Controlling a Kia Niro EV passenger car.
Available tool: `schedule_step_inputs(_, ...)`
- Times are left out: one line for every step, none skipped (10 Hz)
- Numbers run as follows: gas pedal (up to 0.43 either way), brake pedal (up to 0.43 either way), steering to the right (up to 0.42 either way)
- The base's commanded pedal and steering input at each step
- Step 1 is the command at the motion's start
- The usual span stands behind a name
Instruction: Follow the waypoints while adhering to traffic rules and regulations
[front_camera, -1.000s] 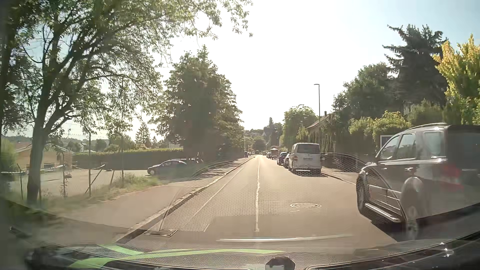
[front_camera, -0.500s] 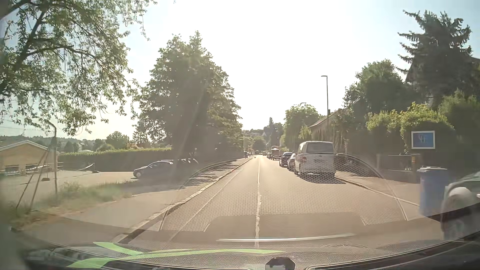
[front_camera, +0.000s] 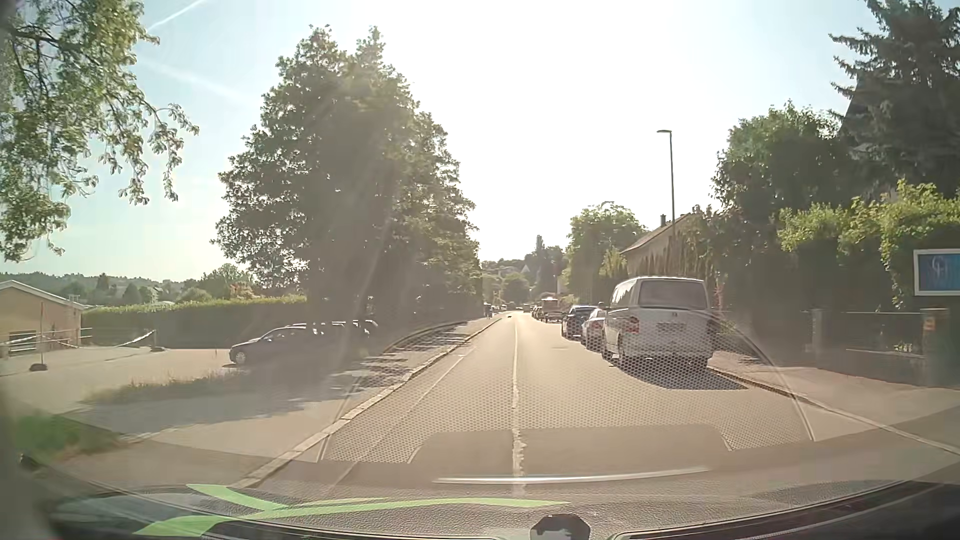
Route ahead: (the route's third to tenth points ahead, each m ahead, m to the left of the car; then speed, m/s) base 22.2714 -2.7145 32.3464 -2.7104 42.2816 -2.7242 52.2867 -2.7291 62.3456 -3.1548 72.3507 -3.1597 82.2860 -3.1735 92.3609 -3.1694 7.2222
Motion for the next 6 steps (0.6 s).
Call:
schedule_step_inputs(0.000,0.000,0.004)
schedule_step_inputs(0.000,0.000,0.004)
schedule_step_inputs(0.000,0.000,0.005)
schedule_step_inputs(0.000,0.000,0.004)
schedule_step_inputs(0.000,0.000,0.004)
schedule_step_inputs(0.000,0.000,0.004)
